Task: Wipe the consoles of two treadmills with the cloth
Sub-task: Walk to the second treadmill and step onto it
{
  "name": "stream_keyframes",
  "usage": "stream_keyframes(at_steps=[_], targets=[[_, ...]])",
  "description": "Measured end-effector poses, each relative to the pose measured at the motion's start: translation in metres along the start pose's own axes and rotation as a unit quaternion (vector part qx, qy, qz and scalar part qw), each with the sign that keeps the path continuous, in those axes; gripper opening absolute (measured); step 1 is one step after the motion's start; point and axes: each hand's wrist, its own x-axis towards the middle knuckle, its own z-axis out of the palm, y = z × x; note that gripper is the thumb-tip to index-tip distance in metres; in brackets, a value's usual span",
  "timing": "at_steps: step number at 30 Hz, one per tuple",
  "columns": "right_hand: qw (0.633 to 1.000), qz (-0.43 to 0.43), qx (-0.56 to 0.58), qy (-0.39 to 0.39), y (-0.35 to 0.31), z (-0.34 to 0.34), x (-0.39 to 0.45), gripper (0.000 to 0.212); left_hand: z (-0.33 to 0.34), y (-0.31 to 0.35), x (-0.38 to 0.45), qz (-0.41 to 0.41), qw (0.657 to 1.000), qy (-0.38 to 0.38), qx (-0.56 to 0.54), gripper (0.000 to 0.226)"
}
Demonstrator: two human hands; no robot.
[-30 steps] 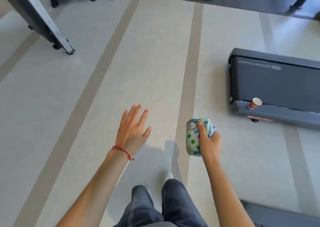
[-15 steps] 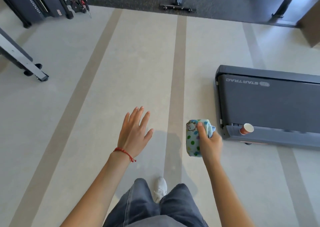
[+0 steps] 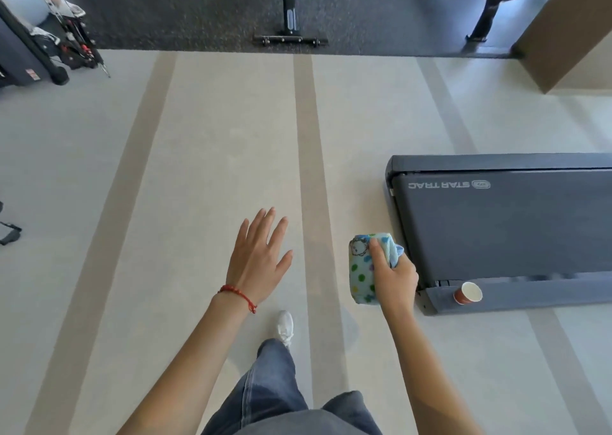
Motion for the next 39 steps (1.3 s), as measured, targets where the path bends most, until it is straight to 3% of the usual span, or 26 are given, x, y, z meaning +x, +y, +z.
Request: stream_keyframes(at_steps=[7,17,30,39], targets=[[0.999,0.008,0.006,0.032,-0.051,0.047,0.075,0.024,0.002,-0.039,0.117,0.046,0.999,-0.006,-0.003,0.054],[0.996,0.018,0.013,0.083,-0.084,0.064,0.183,0.025,0.03,-0.036,0.248,0.1,0.995,-0.02,-0.012,0.055],[0.984,0.057,0.054,0.161,-0.123,0.021,0.339,0.021,0.061,0.049,0.437,0.216,0.975,-0.038,-0.032,0.054],[0.947,0.118,0.092,0.286,-0.117,-0.021,0.403,0.021,0.096,0.121,0.547,0.359,0.93,-0.07,-0.035,0.055]])
